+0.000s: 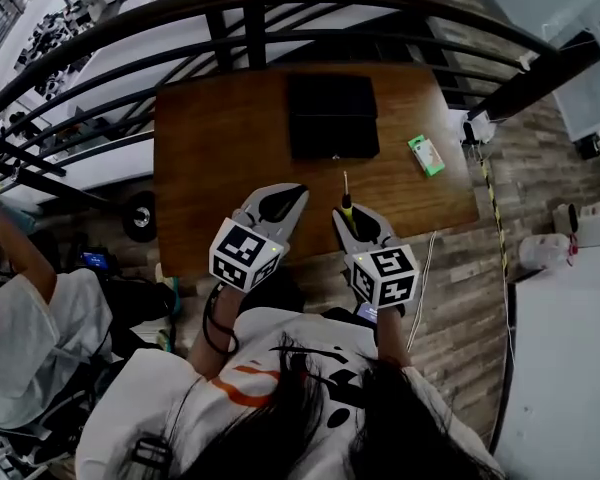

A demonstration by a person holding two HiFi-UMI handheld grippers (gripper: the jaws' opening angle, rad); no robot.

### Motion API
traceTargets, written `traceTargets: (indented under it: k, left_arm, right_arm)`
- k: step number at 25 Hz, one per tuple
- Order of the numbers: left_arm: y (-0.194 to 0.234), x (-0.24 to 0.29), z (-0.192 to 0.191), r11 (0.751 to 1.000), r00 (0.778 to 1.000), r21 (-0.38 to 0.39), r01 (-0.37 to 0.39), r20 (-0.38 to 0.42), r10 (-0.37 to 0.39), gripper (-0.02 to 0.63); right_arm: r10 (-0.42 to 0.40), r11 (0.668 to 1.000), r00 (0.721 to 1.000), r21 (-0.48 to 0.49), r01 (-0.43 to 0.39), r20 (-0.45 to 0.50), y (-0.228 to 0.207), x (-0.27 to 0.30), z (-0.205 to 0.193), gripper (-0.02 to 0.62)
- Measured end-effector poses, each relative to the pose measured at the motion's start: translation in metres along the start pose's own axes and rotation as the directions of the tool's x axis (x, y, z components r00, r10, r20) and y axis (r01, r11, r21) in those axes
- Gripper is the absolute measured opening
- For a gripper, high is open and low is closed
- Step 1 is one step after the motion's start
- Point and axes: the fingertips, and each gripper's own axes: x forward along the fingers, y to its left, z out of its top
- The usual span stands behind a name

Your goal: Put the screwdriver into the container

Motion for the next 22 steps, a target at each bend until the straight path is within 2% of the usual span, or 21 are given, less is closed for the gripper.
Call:
traceTargets:
  k: [7, 12, 18, 22]
  left_arm:
    - [0.018, 0.008, -0.005, 1.000, 1.000, -0.015, 0.004, 0.000, -0.004, 0.000]
    - [0.033, 0.017, -0.008, 1.000, 1.000, -0.024, -0.019, -0.002, 0.019, 0.000]
    - [0.036, 0.033, -0.002, 0.994, 0.995, -0.044, -0.100, 0.003, 0.100, 0.000]
    - [0.037, 0.042, 0.004, 0.981, 0.983, -0.065, -0.180, 0.015, 0.182, 0.000]
  right_arm:
    - [-0.015, 1.000, 1.000, -0.013, 0.014, -0.015, -0.010, 0.016, 0.004, 0.106]
    - [-0.006, 0.999, 1.000, -0.035, 0.005, -0.024, -0.028, 0.033, 0.012, 0.106]
    - [0.048, 0.994, 0.998, -0.091, -0.052, -0.043, -0.062, 0.043, 0.028, 0.106]
    - [0.102, 0.978, 0.991, -0.174, -0.116, -0.087, -0.083, 0.055, 0.031, 0.106]
